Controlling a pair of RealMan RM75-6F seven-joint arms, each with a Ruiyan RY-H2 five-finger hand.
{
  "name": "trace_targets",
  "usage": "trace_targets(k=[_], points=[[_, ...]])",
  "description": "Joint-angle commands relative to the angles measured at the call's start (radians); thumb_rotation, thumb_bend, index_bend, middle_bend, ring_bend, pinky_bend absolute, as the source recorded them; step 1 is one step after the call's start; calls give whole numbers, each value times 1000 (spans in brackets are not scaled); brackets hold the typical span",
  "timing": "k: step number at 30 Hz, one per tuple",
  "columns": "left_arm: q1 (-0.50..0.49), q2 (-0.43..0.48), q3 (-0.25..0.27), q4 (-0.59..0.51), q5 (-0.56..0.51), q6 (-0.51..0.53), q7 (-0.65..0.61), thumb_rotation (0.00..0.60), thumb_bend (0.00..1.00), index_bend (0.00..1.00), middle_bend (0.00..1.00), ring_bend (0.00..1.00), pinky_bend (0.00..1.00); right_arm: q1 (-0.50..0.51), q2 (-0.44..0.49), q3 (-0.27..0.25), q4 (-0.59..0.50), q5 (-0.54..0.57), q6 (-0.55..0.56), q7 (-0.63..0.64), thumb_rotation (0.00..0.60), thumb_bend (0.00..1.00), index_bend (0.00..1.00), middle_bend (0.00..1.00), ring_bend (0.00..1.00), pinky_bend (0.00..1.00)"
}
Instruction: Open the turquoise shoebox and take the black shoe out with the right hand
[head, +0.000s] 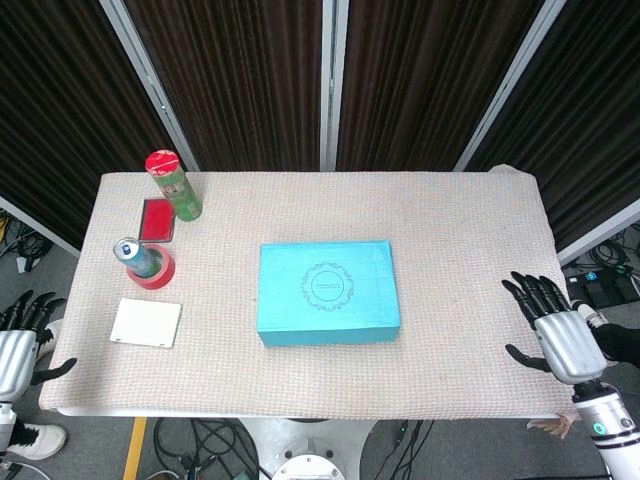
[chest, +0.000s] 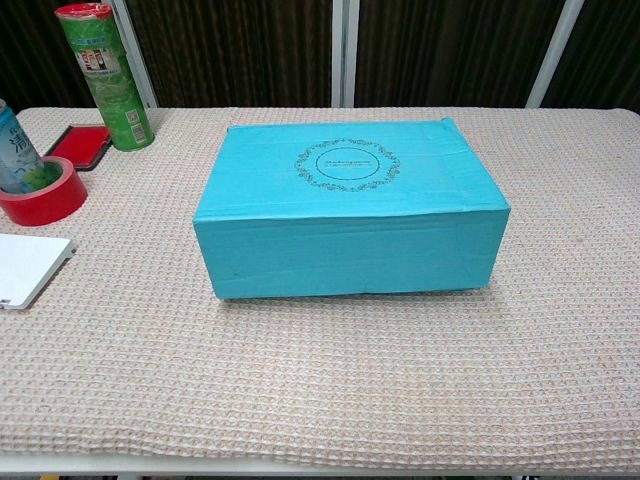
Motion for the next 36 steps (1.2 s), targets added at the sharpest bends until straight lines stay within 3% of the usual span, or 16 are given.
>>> trace_targets(k=[1,8,12,24,29,36], points=[[2,3,3,-2,0,-1,-1,600,35,177,115,26,150,154,-92,63,74,38,-177,-112,600,10,0,0,0,0],[7,12,8,-2,-5,-8,-41,600,35,177,115,27,150,353,-326,114,304,52,-346,-151,600,0,0,0,0,0],[9,12,13,0,-11,-18,-69,600,35,177,115,26,150,424,-447,116,435,52,-384,-95,600,0,0,0,0,0],[0,26,15,0,-12,-45,-114,600,35,177,115,26,150,527,-725,54,854,-63,-224,91,600,9,0,0,0,0],[-2,34,16,-10,-19,-55,-121,600,35,177,115,26,150,541,-772,-7,988,-117,-160,140,600,124,34,21,0,0],[-5,39,21,-15,-20,-67,-125,600,36,177,115,26,150,525,-803,-62,1104,-153,-44,244,600,435,325,206,0,0]])
